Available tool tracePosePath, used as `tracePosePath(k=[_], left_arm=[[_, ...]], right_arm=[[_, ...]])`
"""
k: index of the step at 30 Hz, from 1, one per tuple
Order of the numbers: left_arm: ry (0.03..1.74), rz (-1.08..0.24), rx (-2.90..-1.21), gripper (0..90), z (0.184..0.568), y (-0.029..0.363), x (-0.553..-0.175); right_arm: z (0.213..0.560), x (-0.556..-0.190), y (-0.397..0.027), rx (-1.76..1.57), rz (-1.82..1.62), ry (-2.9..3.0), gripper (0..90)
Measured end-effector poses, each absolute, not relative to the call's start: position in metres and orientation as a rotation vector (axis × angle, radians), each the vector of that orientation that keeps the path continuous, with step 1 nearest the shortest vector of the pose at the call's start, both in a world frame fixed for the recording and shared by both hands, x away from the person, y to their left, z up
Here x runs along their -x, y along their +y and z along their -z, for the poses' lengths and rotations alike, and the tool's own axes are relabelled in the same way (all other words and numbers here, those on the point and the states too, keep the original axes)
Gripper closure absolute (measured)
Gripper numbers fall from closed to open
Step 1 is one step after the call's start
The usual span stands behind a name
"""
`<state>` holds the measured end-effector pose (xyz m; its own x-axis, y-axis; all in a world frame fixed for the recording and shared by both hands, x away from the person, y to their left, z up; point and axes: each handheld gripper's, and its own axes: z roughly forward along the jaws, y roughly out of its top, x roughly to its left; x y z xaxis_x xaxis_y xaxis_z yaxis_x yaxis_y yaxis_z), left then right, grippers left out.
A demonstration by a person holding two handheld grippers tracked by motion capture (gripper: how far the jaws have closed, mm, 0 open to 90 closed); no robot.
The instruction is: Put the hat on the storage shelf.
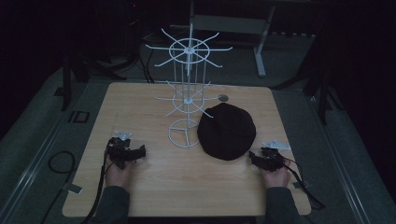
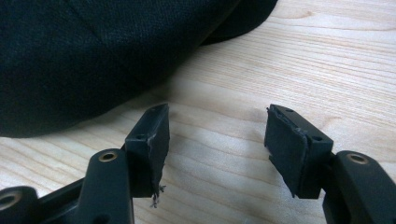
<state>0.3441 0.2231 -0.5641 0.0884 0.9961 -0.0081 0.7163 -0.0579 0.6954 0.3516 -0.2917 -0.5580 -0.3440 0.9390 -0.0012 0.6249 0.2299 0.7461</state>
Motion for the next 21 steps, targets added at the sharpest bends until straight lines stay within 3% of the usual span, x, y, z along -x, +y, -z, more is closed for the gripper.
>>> tracePosePath(k=[4, 8, 21], left_arm=[[1.682, -0.672, -1.832, 9.4, 0.564, 0.223, -0.344], [1.682, -0.672, -1.832, 9.4, 0.564, 0.223, -0.344], [1.680, -0.672, -1.832, 9.6, 0.564, 0.223, -0.344]], right_arm=[[0.557, -0.351, -0.291, -1.439, -0.911, 2.059, 40.3], [0.553, -0.350, -0.293, -1.478, -0.898, 2.069, 46.7], [0.518, -0.348, -0.290, -1.466, -0.937, 2.116, 46.0]])
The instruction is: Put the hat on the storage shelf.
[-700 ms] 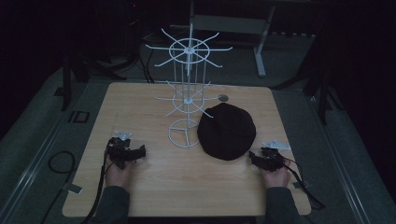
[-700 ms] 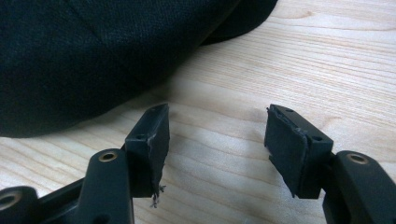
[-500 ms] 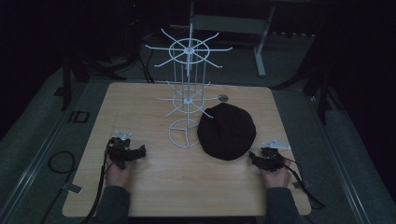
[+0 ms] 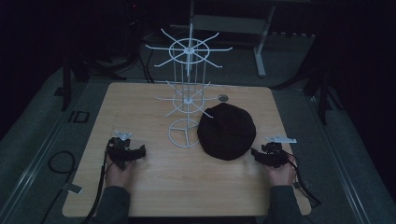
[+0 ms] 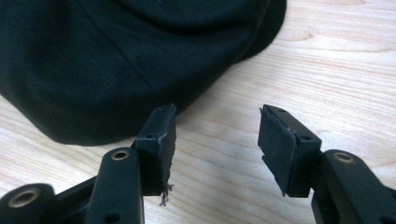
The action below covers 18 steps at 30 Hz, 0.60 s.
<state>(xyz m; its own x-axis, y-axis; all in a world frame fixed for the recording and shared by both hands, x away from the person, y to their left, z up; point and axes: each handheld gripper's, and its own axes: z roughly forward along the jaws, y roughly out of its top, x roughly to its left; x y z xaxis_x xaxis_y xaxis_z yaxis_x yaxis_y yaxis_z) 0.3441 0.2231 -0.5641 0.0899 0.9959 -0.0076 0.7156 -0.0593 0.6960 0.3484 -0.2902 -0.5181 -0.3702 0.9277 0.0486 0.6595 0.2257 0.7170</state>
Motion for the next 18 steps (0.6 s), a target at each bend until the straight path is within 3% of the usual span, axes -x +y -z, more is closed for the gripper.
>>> tracePosePath(k=[18], left_arm=[[1.677, -0.672, -1.833, 9.7, 0.5641, 0.2230, -0.3441]], right_arm=[[0.5136, -0.3491, -0.2797, -1.439, -0.933, 2.148, 45.2]])
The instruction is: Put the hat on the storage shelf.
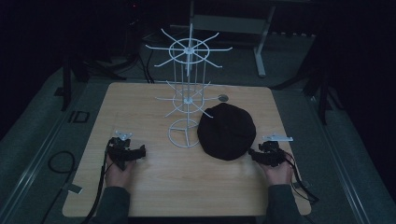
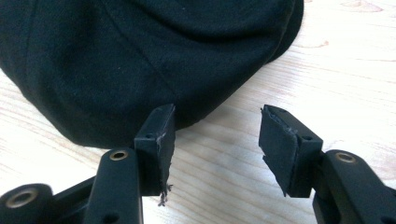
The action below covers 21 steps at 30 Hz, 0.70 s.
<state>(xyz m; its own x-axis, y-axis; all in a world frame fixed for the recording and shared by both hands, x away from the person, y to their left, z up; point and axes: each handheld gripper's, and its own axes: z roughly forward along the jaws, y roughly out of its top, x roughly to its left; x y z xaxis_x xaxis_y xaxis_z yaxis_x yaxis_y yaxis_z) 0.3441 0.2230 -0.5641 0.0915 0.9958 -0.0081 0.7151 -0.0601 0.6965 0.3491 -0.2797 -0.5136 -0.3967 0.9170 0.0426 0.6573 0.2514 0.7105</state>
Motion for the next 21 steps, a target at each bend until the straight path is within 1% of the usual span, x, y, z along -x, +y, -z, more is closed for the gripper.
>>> tracePosePath(k=[21], left_arm=[[1.675, -0.670, -1.835, 9.9, 0.5641, 0.2229, -0.3440]], right_arm=[[0.5240, -0.3465, -0.2775, -1.438, -0.922, 2.159, 44.0]])
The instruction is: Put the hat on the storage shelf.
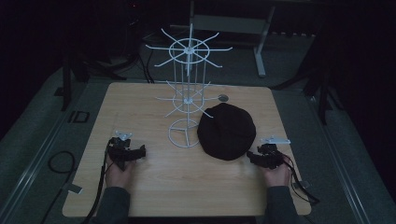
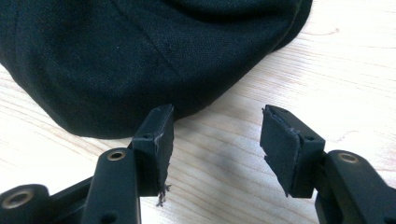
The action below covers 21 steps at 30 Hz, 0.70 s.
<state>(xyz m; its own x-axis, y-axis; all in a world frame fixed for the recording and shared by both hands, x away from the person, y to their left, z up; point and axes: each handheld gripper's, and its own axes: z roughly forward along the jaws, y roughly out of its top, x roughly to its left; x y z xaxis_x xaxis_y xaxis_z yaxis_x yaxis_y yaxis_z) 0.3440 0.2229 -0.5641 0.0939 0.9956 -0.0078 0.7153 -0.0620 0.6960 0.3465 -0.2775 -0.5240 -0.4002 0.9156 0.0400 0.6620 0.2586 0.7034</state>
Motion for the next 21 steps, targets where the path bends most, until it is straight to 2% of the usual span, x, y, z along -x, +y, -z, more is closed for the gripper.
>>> tracePosePath(k=[13, 21], left_arm=[[1.675, -0.670, -1.835, 9.9, 0.564, 0.223, -0.344], [1.672, -0.670, -1.837, 10.3, 0.564, 0.223, -0.344]], right_arm=[[0.521, -0.346, -0.275, -1.434, -0.918, 2.175, 44.1], [0.502, -0.352, -0.276, -1.427, -0.928, 2.215, 44.0]])
